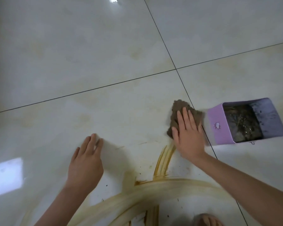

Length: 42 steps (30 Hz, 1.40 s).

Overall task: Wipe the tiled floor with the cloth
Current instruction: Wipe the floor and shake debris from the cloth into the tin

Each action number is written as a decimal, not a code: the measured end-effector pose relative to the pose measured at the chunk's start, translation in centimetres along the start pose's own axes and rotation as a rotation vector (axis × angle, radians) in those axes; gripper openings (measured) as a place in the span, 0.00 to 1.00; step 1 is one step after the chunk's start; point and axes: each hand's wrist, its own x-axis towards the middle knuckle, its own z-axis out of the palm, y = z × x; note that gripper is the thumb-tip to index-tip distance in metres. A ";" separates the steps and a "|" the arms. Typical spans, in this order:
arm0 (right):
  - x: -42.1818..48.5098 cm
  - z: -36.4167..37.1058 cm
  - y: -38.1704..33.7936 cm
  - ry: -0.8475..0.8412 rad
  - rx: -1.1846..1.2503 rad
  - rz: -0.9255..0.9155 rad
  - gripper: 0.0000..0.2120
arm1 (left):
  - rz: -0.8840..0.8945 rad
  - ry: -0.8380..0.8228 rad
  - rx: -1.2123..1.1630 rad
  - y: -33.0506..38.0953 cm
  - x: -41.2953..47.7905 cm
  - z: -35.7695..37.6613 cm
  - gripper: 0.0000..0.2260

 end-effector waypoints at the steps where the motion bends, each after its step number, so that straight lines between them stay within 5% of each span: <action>1: 0.5 0.3 -2.0 0.023 0.041 0.138 0.28 | 0.003 0.008 -0.025 0.0 0.1 -0.1 0.27; 4: 0.7 0.9 -9.1 -0.025 0.133 0.258 0.30 | -0.008 0.008 -0.082 0.4 0.2 -0.7 0.26; 8: -2.9 1.2 -16.0 -0.082 0.109 -0.363 0.28 | 0.003 0.038 -0.127 0.5 0.3 -1.3 0.24; 10: -2.6 0.6 -14.0 -0.147 0.114 -0.649 0.27 | 0.004 0.034 -0.107 0.3 0.3 -1.6 0.26; 12: -0.9 0.4 -9.1 -0.078 0.099 -0.729 0.25 | -0.007 0.025 -0.108 -0.1 0.3 -1.7 0.27; 17: 0.8 0.0 2.4 -0.023 0.111 -0.124 0.29 | -0.009 0.040 -0.112 -0.2 0.1 -1.2 0.27; 22: 1.3 0.9 -4.4 0.061 0.196 0.345 0.29 | -0.021 0.028 -0.103 -0.1 0.3 -0.9 0.27; 27: -4.7 1.6 -13.6 -0.042 0.161 -0.375 0.27 | -0.028 0.025 -0.113 -0.3 0.3 -0.8 0.28; 31: -1.3 0.3 -7.5 -0.118 0.101 -0.775 0.25 | -0.047 0.034 -0.160 -0.3 0.3 -0.8 0.29; 33: -0.7 -0.2 -2.4 -0.073 0.080 -0.652 0.25 | -0.040 0.030 -0.175 -0.3 0.1 -0.8 0.29; 35: -2.6 -0.6 1.8 -0.052 0.091 -0.343 0.26 | -0.035 0.029 -0.185 -0.3 0.1 -0.5 0.29; 38: -6.2 0.1 2.2 -0.062 0.073 -0.039 0.29 | -0.024 0.069 -0.235 -0.5 0.1 0.2 0.30; 40: -7.4 0.7 -1.8 -0.038 0.080 0.038 0.32 | -0.018 0.113 -0.347 -0.8 -0.2 0.6 0.29; 42: -7.9 1.0 -7.5 -0.034 0.063 -0.116 0.33 | -0.032 0.192 -0.500 -1.5 -0.9 1.3 0.29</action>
